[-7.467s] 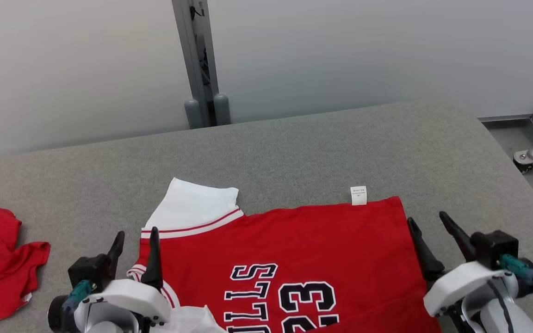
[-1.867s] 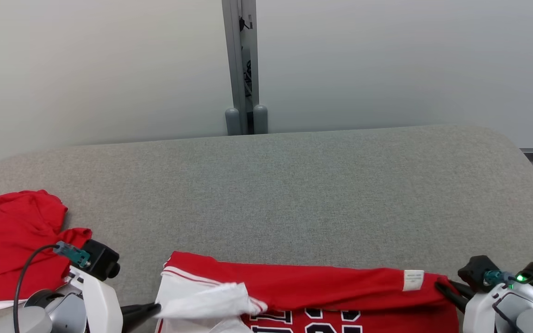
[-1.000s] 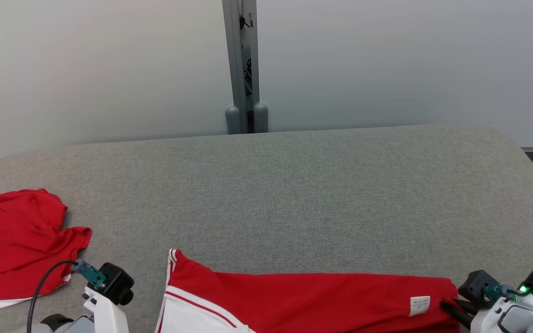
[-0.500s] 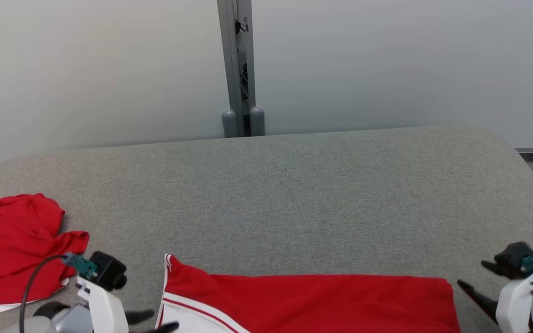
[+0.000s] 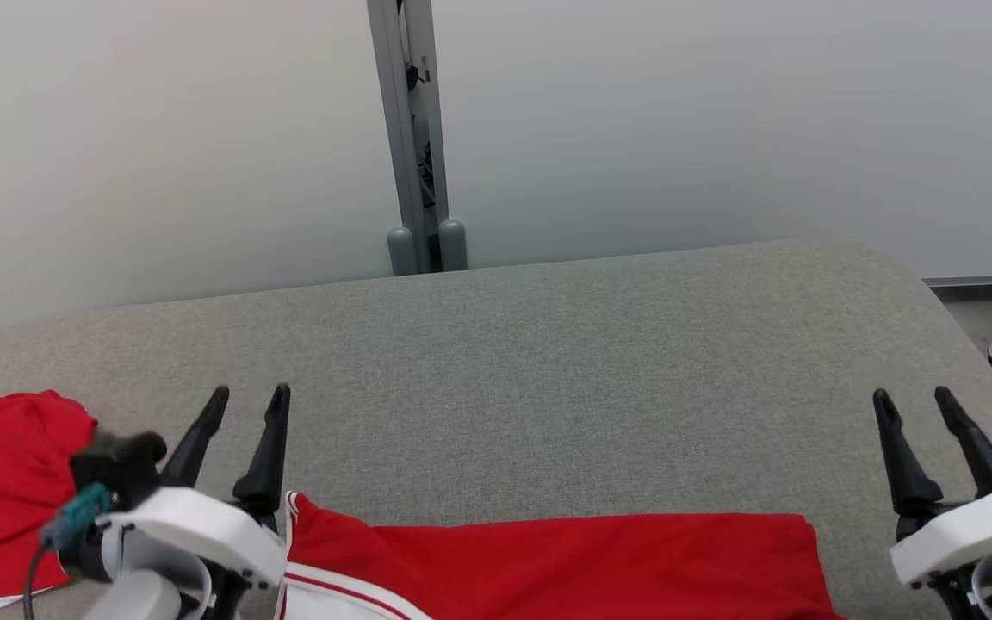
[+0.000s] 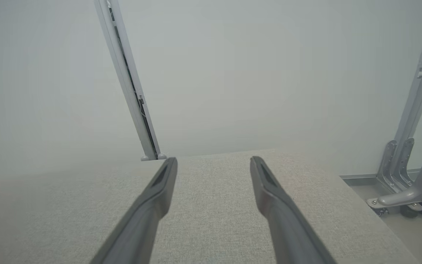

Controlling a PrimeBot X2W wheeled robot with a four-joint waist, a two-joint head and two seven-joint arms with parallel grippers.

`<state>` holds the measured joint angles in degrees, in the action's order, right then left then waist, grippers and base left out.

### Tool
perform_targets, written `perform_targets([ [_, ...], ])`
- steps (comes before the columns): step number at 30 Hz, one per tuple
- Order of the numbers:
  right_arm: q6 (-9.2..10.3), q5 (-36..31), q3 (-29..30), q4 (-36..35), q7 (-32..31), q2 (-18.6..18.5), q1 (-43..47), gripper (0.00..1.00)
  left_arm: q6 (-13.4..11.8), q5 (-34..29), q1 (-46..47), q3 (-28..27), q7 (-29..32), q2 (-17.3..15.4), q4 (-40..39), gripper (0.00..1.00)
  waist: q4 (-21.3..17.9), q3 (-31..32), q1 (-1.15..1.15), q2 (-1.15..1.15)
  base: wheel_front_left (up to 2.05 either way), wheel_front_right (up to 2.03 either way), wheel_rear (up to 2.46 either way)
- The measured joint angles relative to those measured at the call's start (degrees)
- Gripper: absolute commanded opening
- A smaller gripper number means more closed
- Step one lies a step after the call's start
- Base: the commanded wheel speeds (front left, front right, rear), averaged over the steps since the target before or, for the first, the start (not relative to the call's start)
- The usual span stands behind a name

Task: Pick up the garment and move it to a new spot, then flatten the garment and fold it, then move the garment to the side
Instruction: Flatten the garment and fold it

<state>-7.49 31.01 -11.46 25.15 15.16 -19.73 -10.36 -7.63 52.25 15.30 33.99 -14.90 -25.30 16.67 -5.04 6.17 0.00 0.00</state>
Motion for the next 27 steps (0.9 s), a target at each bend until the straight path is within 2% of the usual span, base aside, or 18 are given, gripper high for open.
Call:
perform_targets([
  [3,0.00,-3.5,3.4,-3.0,0.0,4.3,4.2,1.00,0.9,-9.6,-7.0,-8.9,0.0,5.5,-1.6,1.00,-0.2,0.1,0.00,0.00,0.00,0.00,0.00],
  [7,0.01,-6.5,4.1,-4.2,0.0,7.0,8.1,1.00,3.0,-21.5,-13.9,-18.2,0.0,12.7,-3.6,1.00,-0.2,0.3,0.00,0.00,0.00,0.00,0.00],
  [9,0.00,-7.0,4.0,-4.4,0.0,7.7,9.3,1.00,5.0,-26.0,-16.8,-21.7,0.0,16.0,-4.2,1.00,-0.1,0.4,0.00,0.00,0.00,0.00,0.00],
  [12,0.00,-7.4,4.1,-4.5,0.0,8.5,9.9,1.00,7.9,-31.7,-18.9,-25.7,0.0,19.2,-5.2,1.00,0.1,0.3,0.00,0.00,0.00,0.00,0.00],
  [15,0.00,-7.8,4.6,-4.5,0.0,8.5,10.0,1.00,10.8,-34.7,-19.8,-28.7,0.0,21.0,-5.8,1.00,0.4,0.1,0.00,0.00,0.00,0.00,0.00],
  [18,0.00,-7.9,4.5,-4.3,0.0,8.6,10.1,1.00,12.6,-36.4,-19.8,-30.2,0.0,21.9,-5.6,1.00,0.6,-0.1,0.00,0.00,0.00,0.00,0.00],
  [22,0.00,-7.7,4.3,-2.4,0.0,8.6,10.1,1.00,13.5,-37.4,-19.7,-31.2,0.0,22.3,-5.4,1.00,0.9,-0.3,0.00,0.00,0.00,0.00,0.00],
  [27,0.00,-4.1,0.5,4.4,-1.8,8.2,10.6,1.00,14.1,-37.5,-19.7,-31.7,0.0,22.4,-4.9,1.00,1.3,-0.7,0.00,0.00,0.00,0.00,0.00],
])
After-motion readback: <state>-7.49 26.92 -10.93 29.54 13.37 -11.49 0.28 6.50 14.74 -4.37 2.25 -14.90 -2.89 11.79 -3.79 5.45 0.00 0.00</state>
